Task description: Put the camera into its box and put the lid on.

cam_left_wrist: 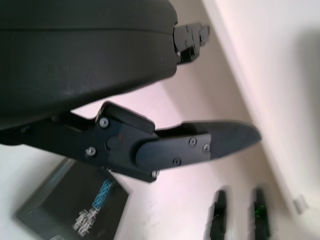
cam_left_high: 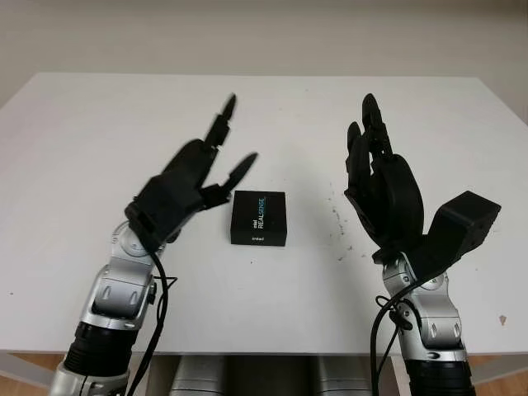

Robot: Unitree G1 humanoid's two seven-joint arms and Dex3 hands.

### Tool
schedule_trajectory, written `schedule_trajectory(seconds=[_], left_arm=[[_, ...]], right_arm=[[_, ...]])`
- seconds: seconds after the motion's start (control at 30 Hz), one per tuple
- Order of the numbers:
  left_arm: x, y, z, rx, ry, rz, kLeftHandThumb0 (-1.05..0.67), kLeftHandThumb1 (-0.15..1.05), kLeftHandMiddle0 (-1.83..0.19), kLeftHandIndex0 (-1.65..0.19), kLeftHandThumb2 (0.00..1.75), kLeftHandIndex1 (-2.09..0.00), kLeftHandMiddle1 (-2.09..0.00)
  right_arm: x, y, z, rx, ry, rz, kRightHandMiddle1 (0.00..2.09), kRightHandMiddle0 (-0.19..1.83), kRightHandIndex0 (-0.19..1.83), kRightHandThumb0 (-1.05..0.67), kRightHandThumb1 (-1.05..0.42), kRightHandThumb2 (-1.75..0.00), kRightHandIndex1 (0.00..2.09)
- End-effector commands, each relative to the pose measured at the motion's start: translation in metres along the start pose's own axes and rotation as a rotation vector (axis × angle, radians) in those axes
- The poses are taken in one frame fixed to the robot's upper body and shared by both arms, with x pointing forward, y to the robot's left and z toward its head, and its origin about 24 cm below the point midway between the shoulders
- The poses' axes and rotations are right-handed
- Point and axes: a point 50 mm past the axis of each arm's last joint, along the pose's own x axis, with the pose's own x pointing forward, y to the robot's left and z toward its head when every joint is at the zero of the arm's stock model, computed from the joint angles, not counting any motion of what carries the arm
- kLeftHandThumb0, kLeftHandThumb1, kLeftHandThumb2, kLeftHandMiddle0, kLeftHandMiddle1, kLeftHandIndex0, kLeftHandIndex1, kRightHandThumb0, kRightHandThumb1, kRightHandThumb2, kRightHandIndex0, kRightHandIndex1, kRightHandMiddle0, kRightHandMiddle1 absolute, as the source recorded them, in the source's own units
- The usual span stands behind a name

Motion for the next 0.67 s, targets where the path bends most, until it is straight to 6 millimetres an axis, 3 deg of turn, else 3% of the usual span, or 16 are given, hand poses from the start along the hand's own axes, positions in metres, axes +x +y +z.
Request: schedule_trajectory(seconds=[0.0, 0.1, 0.23, 0.63], left_arm=[[-0.002, 0.015, -0.007, -0.075, 0.004, 0.089, -0.71, 1.05, 0.17, 0.17, 0.51, -0.03, -0.03], [-0.006, 0.027, -0.015, -0.115, 0.025, 0.148, -0.76, 1.05, 0.17, 0.17, 0.46, -0.03, -0.04], [-0.012, 0.036, -0.024, -0.142, 0.047, 0.204, -0.77, 1.05, 0.19, 0.19, 0.51, -0.03, -0.04], [-0.019, 0.035, -0.042, -0.255, 0.070, 0.238, -0.75, 1.05, 0.19, 0.19, 0.54, 0.00, 0.00]], right_arm=[[0.005, -0.004, 0.004, -0.007, -0.003, -0.005, 0.00, -0.19, -0.19, -0.70, -1.05, -0.80, 0.00], [0.008, -0.007, 0.004, -0.028, 0.011, -0.012, 0.00, -0.19, -0.19, -0.70, -1.05, -0.80, 0.00], [0.011, -0.007, 0.003, -0.041, 0.021, -0.019, 0.00, -0.19, -0.19, -0.71, -1.05, -0.80, 0.00], [0.011, -0.010, 0.004, -0.053, 0.013, -0.032, 0.00, -0.19, -0.19, -0.72, -1.05, -0.80, 0.00]])
